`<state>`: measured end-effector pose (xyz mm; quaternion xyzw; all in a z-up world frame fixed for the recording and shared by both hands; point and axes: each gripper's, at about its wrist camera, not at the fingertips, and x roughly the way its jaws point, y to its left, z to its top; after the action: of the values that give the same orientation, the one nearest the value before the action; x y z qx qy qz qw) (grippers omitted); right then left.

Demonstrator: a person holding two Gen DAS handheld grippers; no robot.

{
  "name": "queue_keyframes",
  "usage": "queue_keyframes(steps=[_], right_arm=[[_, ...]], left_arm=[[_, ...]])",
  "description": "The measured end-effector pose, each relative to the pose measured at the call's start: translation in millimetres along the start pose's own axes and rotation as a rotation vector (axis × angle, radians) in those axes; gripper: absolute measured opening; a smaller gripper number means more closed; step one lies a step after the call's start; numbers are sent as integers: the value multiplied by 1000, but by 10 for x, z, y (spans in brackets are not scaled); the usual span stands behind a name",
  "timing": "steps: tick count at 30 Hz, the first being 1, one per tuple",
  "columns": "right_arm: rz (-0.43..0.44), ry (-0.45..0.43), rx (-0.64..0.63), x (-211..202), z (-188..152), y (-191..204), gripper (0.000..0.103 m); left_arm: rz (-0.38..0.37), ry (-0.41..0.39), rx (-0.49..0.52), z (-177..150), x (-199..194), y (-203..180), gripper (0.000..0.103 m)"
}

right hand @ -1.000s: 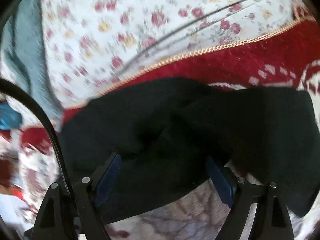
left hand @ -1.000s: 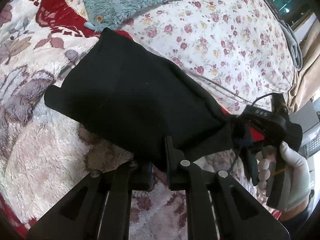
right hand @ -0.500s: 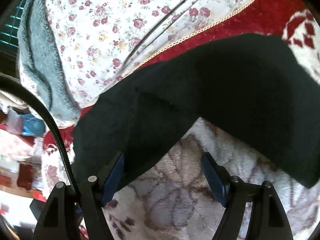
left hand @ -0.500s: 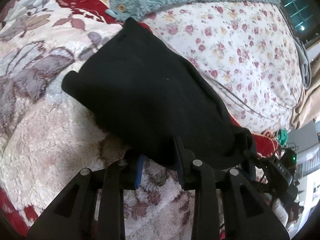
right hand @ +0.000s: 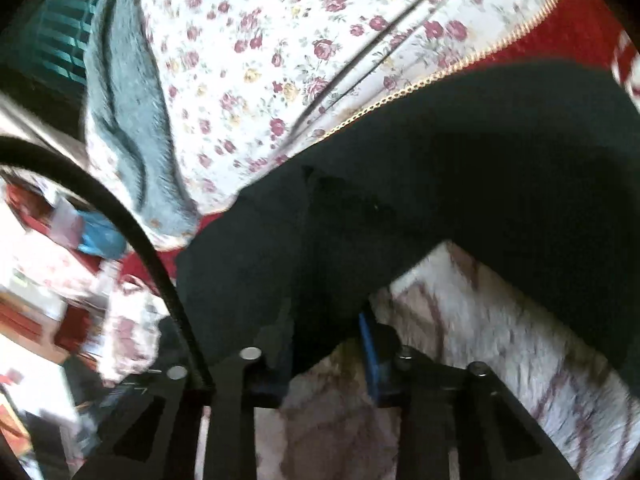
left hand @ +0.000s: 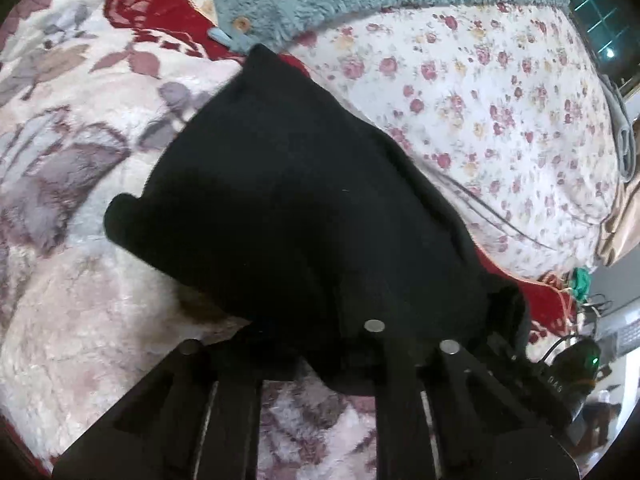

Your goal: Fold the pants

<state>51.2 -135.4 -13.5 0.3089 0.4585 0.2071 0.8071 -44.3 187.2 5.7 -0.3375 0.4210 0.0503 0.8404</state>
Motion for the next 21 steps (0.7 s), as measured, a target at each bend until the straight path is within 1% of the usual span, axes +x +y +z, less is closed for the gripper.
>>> queue_keyframes(steps=[2,3,7,8,9,11,13,14,16,18,19,21], right_arm=[[23,-3,-7,-40,-43,43,14],[28,-1,-17,-48,-65,74,14],[76,21,-67,-82,-188,316,12],[90,35,-82,-69,-244,390,11],[118,52,-90,-52,-299,455,7],[163,90,-114,-2,-462,628,6],[208,140,-176,119,-684,868,6],[198,148,-203,178,-764,943,6],[177,138,-230,232,-874,992,6],[172,139,-192,226,-900,917,7],[159,127,-157,164,-877,818,8],[130,89,-125,-20,-775,616,10]], left_arm=[[-12,-10,21,26,-61,-20,8],[-25,-22,35,54,-137,-22,7],[-36,-75,92,141,-441,0,5],[-39,-88,98,179,-551,47,5],[-42,-92,99,207,-614,83,5],[-36,-106,107,244,-747,176,5],[-16,-106,117,239,-802,285,5],[1,-99,117,217,-775,337,5],[35,-70,109,151,-651,411,5],[76,-51,108,60,-524,461,5],[97,-47,114,27,-475,467,5],[108,-45,116,2,-437,467,5]])
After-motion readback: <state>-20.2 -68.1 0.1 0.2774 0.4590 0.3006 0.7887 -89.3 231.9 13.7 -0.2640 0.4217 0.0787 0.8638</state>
